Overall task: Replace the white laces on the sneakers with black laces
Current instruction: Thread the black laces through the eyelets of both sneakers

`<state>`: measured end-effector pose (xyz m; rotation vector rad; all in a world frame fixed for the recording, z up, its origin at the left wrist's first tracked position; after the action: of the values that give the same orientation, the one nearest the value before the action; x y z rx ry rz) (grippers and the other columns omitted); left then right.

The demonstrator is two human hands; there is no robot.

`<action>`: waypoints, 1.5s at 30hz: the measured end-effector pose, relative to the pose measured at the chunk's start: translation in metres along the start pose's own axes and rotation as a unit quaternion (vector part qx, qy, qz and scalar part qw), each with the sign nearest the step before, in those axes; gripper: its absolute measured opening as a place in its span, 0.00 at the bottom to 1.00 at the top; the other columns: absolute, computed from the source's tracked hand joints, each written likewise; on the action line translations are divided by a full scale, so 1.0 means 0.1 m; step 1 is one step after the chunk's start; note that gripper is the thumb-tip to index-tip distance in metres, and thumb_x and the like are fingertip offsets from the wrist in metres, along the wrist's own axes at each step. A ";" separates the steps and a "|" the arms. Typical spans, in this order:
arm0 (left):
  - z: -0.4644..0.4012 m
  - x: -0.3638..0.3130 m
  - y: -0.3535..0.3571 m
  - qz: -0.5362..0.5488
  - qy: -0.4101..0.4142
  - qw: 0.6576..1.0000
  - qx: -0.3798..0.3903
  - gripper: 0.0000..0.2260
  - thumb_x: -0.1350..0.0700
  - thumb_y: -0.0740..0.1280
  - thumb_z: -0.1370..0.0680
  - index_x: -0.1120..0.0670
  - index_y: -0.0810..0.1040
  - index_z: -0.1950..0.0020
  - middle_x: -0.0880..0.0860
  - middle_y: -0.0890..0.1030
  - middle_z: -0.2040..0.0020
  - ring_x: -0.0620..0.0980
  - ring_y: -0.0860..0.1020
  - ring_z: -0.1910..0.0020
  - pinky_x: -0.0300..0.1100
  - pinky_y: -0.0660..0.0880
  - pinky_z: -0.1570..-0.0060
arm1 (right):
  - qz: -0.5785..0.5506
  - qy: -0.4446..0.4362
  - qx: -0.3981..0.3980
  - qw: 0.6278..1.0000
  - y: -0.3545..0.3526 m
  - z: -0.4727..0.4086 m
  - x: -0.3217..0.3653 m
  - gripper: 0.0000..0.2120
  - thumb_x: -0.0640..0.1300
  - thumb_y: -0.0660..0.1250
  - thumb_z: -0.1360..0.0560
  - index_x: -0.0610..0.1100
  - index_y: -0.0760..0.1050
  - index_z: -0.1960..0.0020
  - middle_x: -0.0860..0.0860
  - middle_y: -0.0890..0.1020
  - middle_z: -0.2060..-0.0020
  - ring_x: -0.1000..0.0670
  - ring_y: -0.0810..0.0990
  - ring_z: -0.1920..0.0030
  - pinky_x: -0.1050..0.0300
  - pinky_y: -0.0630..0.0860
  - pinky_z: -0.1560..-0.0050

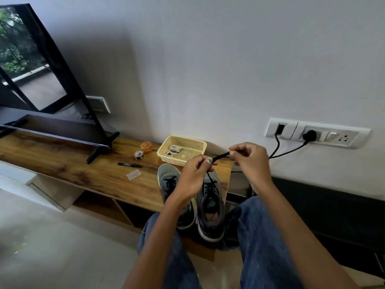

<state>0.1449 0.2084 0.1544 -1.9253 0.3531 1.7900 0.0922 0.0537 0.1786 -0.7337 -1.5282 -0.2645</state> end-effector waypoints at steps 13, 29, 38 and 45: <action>-0.17 0.24 0.05 0.039 -0.016 0.999 -0.005 0.06 0.61 0.66 0.21 0.57 0.82 0.48 0.60 0.83 0.51 0.46 0.79 0.56 0.36 0.76 0.57 | -0.301 0.202 0.214 0.907 0.87 0.45 -0.78 0.07 0.40 0.60 0.20 0.46 0.75 0.46 0.54 0.81 0.56 0.55 0.78 0.53 0.55 0.68 0.48; 0.28 1.10 0.26 -0.383 -0.014 0.922 -0.063 0.05 0.51 0.73 0.27 0.51 0.83 0.55 0.47 0.83 0.59 0.44 0.79 0.59 0.38 0.74 0.57 | 0.041 0.150 -0.002 0.988 0.51 0.45 -1.29 0.05 0.39 0.67 0.24 0.46 0.82 0.55 0.53 0.83 0.59 0.54 0.80 0.53 0.57 0.77 0.50; 0.33 1.28 0.43 -0.572 -0.033 0.819 0.001 0.08 0.51 0.79 0.37 0.48 0.80 0.67 0.49 0.78 0.72 0.50 0.78 0.69 0.45 0.71 0.65 | 0.198 0.102 0.166 0.961 0.91 0.45 -1.36 0.15 0.33 0.57 0.21 0.42 0.80 0.42 0.48 0.81 0.43 0.51 0.77 0.40 0.64 0.69 0.42; 0.24 1.33 0.58 -0.641 -0.057 0.761 0.083 0.04 0.52 0.71 0.25 0.49 0.83 0.52 0.52 0.82 0.53 0.53 0.77 0.48 0.48 0.71 0.49 | 0.131 0.147 0.068 0.978 0.44 0.28 -1.35 0.16 0.29 0.56 0.24 0.41 0.81 0.49 0.48 0.82 0.53 0.50 0.81 0.48 0.52 0.78 0.45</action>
<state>0.1095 0.1898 0.0128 -1.2657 -0.7053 0.8392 0.0869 0.0649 0.0350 -0.7431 -1.1428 -0.0647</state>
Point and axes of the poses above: each hand's wrist, its own z-axis away from the middle knuckle, its own y-axis out of the palm, x = y × z, the point moved 6 cm from there along -z, towards the middle knuckle
